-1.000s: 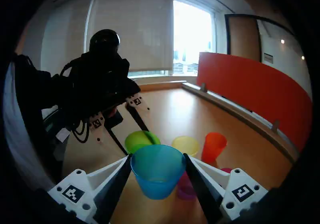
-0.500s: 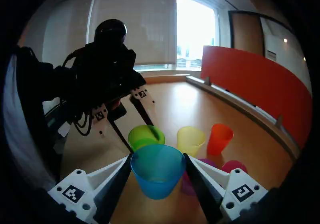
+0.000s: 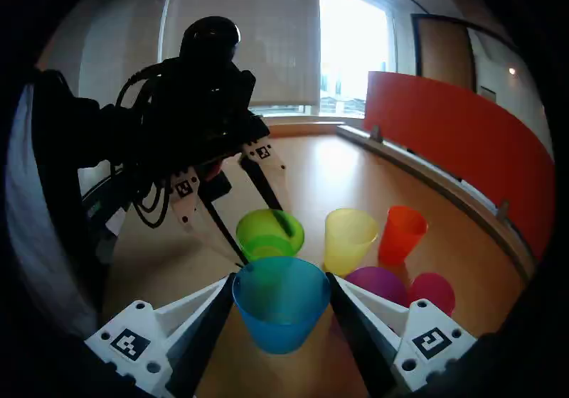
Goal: Pour water
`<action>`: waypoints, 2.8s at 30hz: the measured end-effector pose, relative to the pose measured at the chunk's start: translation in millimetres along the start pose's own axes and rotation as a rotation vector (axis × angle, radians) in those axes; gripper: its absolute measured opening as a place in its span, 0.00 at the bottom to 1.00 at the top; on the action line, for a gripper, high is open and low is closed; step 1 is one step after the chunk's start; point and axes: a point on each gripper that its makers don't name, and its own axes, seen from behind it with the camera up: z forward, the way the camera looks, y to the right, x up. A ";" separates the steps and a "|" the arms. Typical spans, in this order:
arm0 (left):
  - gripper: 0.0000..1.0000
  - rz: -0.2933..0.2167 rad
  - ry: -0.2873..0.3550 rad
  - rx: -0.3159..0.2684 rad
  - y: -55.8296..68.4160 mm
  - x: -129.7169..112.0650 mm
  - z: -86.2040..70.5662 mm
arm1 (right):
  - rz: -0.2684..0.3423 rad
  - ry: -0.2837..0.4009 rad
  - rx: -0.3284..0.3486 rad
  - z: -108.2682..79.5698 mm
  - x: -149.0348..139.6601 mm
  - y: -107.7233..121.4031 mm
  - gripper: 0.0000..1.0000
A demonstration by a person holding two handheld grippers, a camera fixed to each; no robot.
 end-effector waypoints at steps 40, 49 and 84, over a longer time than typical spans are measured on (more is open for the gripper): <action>0.89 -0.034 0.014 0.004 -0.1 -13.1 0.4 | -0.008 -0.060 0.009 11.9 -28.2 -5.3 0.94; 0.91 -0.037 0.008 0.008 1.1 -14.7 0.0 | -0.007 -0.065 0.003 5.8 -32.5 -4.9 0.95; 0.93 -0.034 -0.032 0.015 8.8 -26.8 -6.4 | -0.010 -0.107 -0.046 -19.9 -57.7 -4.3 0.98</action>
